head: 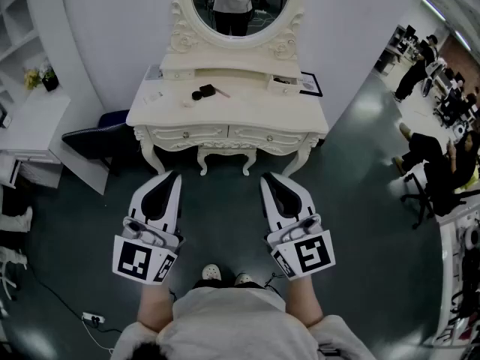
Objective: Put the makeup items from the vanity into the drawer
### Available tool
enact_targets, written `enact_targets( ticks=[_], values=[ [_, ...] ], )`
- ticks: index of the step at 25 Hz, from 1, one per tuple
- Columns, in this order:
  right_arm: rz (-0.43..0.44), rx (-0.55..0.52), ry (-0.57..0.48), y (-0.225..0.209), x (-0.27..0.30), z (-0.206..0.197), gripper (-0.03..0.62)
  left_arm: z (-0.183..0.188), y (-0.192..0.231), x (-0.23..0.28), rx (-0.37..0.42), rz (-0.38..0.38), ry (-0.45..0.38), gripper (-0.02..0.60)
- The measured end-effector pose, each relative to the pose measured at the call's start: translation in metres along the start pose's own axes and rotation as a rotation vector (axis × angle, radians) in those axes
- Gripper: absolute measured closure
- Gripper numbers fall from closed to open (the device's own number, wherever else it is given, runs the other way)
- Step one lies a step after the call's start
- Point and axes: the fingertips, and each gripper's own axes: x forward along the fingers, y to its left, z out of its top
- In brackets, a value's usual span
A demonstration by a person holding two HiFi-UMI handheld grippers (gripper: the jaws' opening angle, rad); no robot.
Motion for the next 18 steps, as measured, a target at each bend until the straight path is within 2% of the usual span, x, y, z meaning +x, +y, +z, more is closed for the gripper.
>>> enact_targets(
  ticks=[18],
  values=[
    [-0.002,0.016,-0.034,0.029,0.036,0.001,0.566,-0.001,0.037,-0.008,0.007,-0.041,-0.021,0.568]
  ],
)
